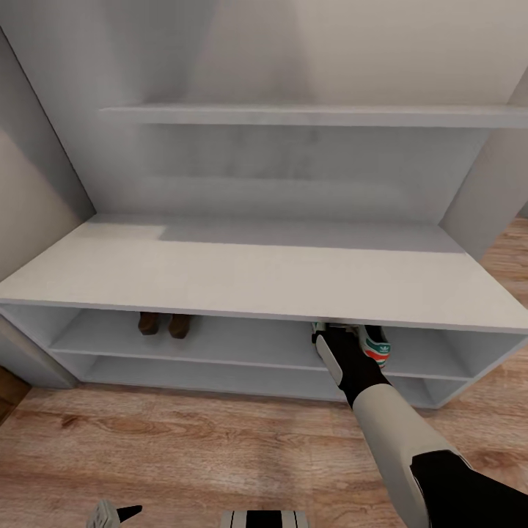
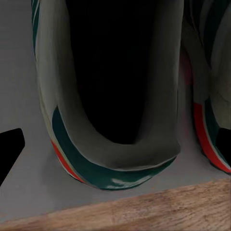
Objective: Pick up the two gym shoes and the two sandals from the corridor floor and place them onto the hallstand (shoe rack) in the corridor, making sure they are on the rack and not on the floor. Arrange them so the two gym shoes are next to each other and the two sandals are next to each other.
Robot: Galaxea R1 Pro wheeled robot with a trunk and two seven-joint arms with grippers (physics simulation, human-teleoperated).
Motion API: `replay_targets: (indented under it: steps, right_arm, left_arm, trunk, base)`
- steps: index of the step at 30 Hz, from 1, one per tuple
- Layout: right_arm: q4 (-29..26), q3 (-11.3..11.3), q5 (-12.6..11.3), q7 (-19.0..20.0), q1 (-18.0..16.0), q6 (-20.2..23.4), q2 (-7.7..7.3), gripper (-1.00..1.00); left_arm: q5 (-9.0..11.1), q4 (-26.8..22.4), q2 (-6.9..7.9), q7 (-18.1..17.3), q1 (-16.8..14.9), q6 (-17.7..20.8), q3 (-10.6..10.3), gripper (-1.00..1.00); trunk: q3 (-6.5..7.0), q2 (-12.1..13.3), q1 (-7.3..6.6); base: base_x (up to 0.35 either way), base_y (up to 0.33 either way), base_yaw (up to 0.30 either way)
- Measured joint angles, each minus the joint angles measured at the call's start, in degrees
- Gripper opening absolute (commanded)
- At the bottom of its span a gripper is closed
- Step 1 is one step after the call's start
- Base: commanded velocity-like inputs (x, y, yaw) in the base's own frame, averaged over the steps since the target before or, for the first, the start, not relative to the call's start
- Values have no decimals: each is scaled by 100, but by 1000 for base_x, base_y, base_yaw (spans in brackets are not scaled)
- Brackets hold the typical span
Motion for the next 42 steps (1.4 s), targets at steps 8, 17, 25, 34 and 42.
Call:
replay_targets:
  steps: [8, 17, 25, 34, 42]
  right_arm:
    - [0, 3, 0, 0, 0, 0, 0, 100]
    - [3, 8, 0, 0, 0, 0, 0, 100]
    - [1, 7, 0, 0, 0, 0, 0, 100]
    - [6, 9, 0, 0, 0, 0, 0, 100]
    - [3, 15, 0, 3, 0, -1, 0, 100]
  left_arm:
    - [0, 2, 0, 0, -1, 0, 0, 100]
    - [0, 0, 0, 0, 1, 0, 0, 100]
    - [0, 5, 0, 0, -1, 0, 0, 100]
    - [0, 9, 0, 0, -1, -2, 0, 100]
    - [0, 9, 1, 0, -1, -1, 6, 100]
  trunk:
    - [0, 0, 0]
    - [0, 0, 0]
    - [0, 0, 3]
    - [0, 0, 4]
    - [0, 0, 4]
  base:
    - [0, 0, 0]
    - [-10, 0, 0]
    - [-215, 0, 0]
    - [-326, 0, 0]
    - [-337, 0, 0]
